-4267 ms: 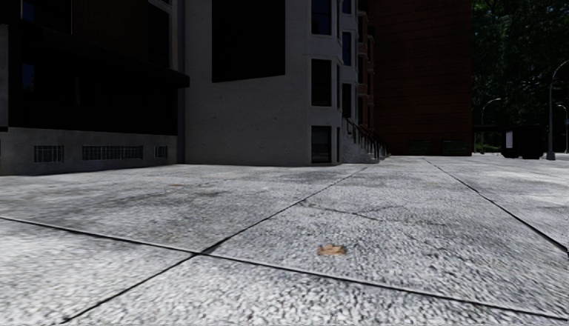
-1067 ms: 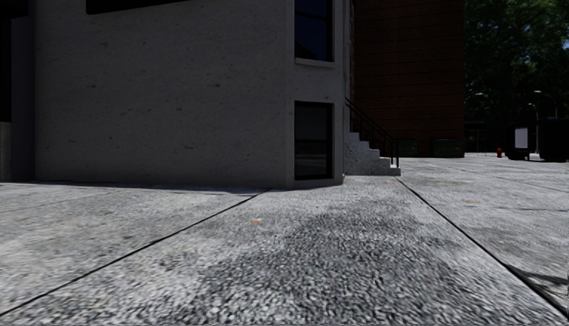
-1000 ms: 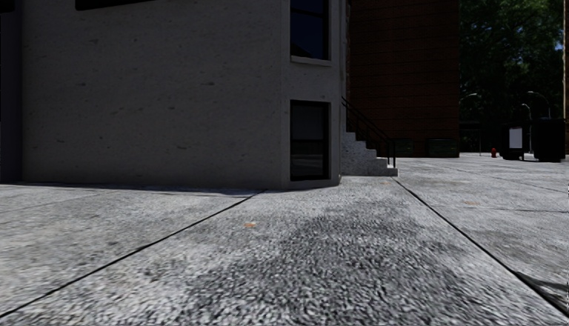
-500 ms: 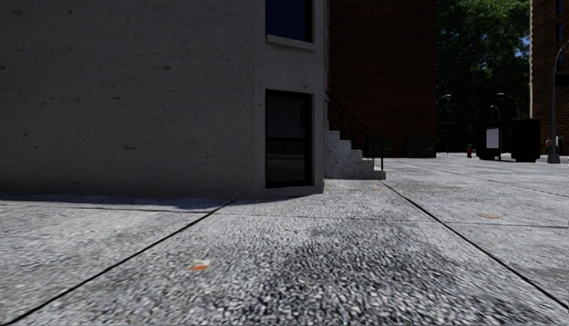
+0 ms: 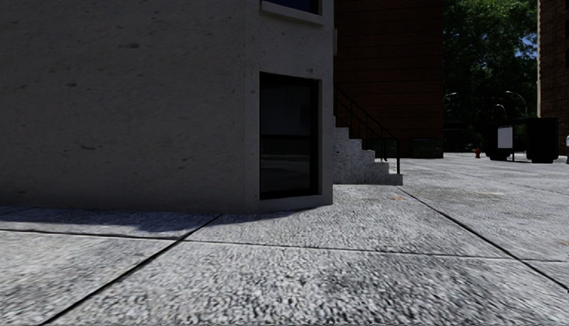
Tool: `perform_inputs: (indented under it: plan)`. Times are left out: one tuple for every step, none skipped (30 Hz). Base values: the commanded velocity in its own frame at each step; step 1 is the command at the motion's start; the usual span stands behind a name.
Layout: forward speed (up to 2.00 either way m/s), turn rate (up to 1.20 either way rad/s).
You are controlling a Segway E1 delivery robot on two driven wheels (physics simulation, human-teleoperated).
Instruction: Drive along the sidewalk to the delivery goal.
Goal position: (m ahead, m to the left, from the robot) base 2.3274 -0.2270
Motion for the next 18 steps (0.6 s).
perform_inputs:
  plan:
    - [2.00,0.00]
    - [2.00,0.00]
    - [2.00,0.00]
    - [2.00,0.00]
    - [2.00,0.00]
    - [2.00,0.00]
    - [2.00,0.00]
    - [2.00,0.00]
    - [2.00,0.00]
    - [2.00,0.00]
    - [2.00,0.00]
    - [2.00,0.00]
    - [2.00,0.00]
    - [2.00,0.00]
    - [1.95,0.00]
    - [1.60,0.00]
    - [1.60,0.00]
    - [1.41,0.00]
